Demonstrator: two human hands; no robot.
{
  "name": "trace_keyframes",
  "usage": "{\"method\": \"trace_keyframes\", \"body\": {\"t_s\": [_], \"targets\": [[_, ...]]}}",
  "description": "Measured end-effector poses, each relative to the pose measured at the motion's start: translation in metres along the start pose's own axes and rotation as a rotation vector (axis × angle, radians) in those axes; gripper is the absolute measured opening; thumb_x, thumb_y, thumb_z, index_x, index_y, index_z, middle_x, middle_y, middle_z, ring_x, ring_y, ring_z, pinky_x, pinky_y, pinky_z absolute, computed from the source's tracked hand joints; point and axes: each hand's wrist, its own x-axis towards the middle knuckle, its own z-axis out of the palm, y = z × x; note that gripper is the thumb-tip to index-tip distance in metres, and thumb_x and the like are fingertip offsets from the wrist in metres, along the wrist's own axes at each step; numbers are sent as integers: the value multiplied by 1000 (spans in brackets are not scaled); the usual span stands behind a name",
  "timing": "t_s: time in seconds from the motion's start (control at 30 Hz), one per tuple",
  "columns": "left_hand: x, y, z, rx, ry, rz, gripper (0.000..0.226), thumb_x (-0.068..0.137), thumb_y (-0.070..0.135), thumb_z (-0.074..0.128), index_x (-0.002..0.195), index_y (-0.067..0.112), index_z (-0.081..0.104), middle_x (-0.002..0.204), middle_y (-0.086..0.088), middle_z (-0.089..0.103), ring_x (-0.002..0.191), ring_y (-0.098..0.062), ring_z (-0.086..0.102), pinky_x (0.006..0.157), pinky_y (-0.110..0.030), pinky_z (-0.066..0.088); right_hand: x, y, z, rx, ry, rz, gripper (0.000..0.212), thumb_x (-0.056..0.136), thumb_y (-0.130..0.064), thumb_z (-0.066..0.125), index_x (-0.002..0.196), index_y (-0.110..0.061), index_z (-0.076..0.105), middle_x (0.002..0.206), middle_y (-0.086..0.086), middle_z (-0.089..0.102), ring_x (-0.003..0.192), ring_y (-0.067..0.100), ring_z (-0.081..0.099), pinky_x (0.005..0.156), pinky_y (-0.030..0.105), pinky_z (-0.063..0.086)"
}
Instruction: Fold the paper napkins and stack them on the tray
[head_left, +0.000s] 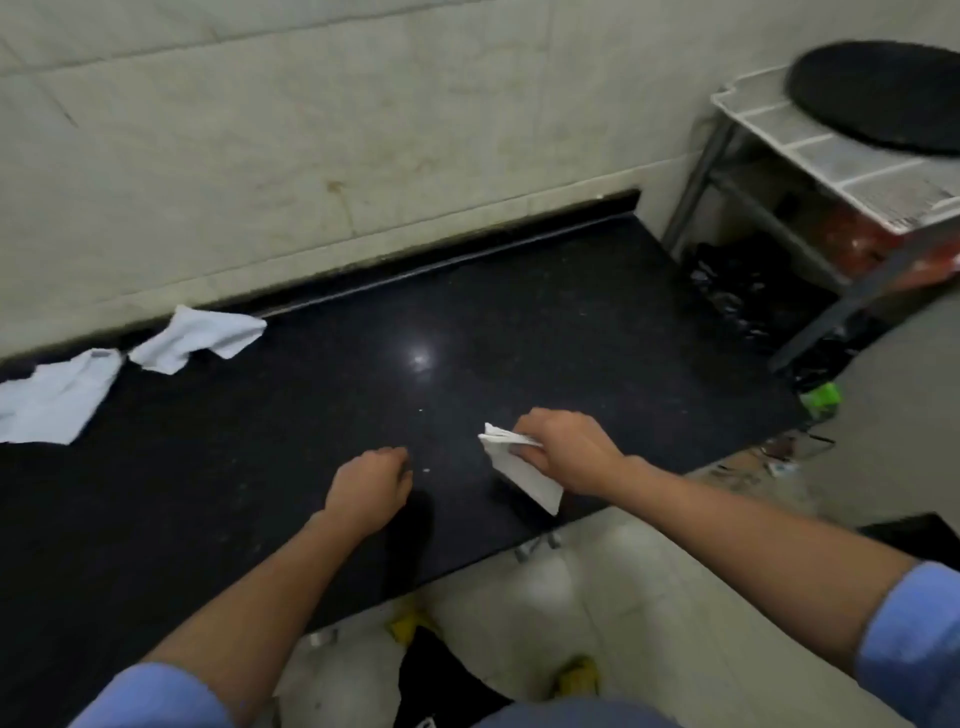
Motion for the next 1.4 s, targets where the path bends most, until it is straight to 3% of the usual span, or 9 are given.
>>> {"method": "trace_keyframes", "body": {"t_s": [0.13,0.27,0.43,0.7,1.03,1.2,1.4], "targets": [[23,99,-9,29,-5,155,16,91,30,49,91,15,56,95,-5,65,89,-30,62,68,-36,45,-58,72,-49,-23,95,110,27,95,-44,48,103,-22,60,102,-3,57,92,22,59,69,34,42],[59,182,-29,64,18,322,15,91,30,49,94,18,57,98,-4,66,91,-28,62,70,-36,45,-99,137,-97,-46,187,224,20,93,-39,50,104,-27,61,104,-6,64,97,22,60,74,35,46],[118,270,-48,65,50,485,18,91,31,49,101,21,59,101,-1,66,94,-26,62,74,-36,50,-132,211,-163,-9,319,367,15,92,-35,56,101,-29,65,96,-4,68,92,23,61,68,36,47],[245,402,-91,-25,186,635,18,91,30,53,102,20,62,96,0,68,88,-26,62,70,-36,51,-148,329,-272,-27,448,445,10,91,-29,58,94,-24,66,88,-4,66,83,20,59,66,37,47],[382,533,-165,-171,274,624,16,89,24,53,97,15,63,90,-2,66,86,-24,61,70,-36,50,-91,467,-419,-133,559,469,17,90,-27,58,104,-26,68,106,-1,68,95,22,60,73,34,46],[430,571,-171,-165,313,529,23,90,29,53,106,16,62,105,-5,62,96,-24,58,80,-41,51,-33,530,-459,-56,493,399,16,90,-21,60,104,-22,69,100,-3,61,92,19,56,76,35,46],[484,623,-170,-114,294,376,28,91,31,53,115,17,59,110,-6,55,101,-24,54,87,-40,49,51,621,-481,-25,255,247,10,88,-20,63,96,-22,68,96,-3,62,92,20,59,76,33,46]]}}
